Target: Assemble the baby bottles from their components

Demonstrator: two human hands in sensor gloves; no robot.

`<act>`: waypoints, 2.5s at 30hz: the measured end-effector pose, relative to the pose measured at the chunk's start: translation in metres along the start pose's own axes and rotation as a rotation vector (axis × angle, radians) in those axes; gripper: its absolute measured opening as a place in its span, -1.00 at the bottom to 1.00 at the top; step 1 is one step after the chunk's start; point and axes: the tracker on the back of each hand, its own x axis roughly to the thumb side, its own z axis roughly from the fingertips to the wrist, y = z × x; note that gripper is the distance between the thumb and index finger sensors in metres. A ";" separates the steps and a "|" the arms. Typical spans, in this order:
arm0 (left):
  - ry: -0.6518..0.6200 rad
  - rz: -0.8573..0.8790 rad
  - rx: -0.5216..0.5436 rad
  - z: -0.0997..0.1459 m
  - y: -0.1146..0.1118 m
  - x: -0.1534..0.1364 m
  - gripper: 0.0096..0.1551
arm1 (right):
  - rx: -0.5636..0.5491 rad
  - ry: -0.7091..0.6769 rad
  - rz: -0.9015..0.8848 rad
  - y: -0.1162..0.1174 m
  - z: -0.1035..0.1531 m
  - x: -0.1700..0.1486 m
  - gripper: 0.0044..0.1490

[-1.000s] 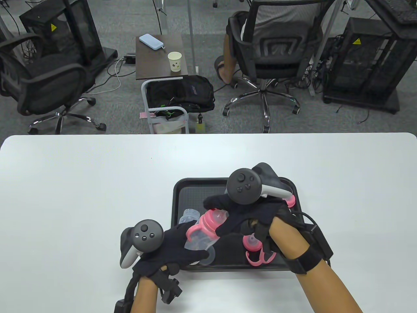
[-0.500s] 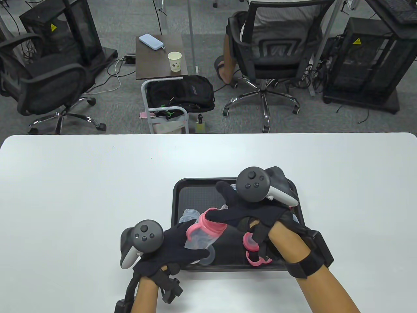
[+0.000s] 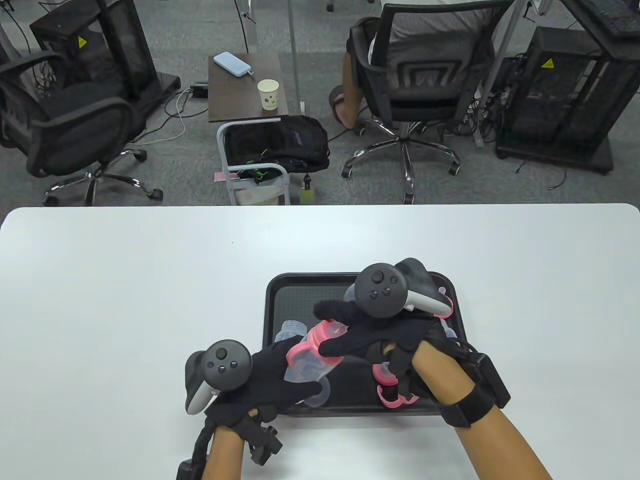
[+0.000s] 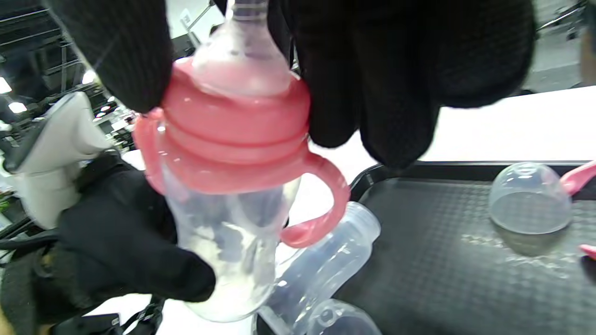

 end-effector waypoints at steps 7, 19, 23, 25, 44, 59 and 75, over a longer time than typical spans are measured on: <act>-0.023 0.039 -0.006 0.000 -0.001 0.000 0.13 | -0.001 -0.101 -0.091 -0.013 0.013 -0.004 0.15; -0.028 -0.003 -0.017 -0.001 -0.004 0.003 0.13 | 0.047 -0.078 0.057 0.003 0.008 0.005 0.02; -0.045 0.034 -0.016 -0.001 -0.003 0.004 0.13 | -0.030 -0.126 0.061 0.000 0.013 0.002 0.07; -0.053 0.060 -0.038 0.000 -0.001 0.004 0.13 | -0.015 -0.137 0.031 -0.002 0.015 0.003 0.11; -0.041 -0.038 0.071 0.004 0.002 0.013 0.13 | -0.069 -0.183 0.100 0.003 0.011 0.006 0.02; 0.037 0.058 0.079 0.007 0.018 -0.011 0.14 | -0.115 -0.188 -0.031 -0.035 0.000 0.002 0.10; 0.109 0.144 0.171 0.022 0.044 -0.036 0.14 | -0.009 0.087 0.256 -0.017 -0.099 -0.084 0.08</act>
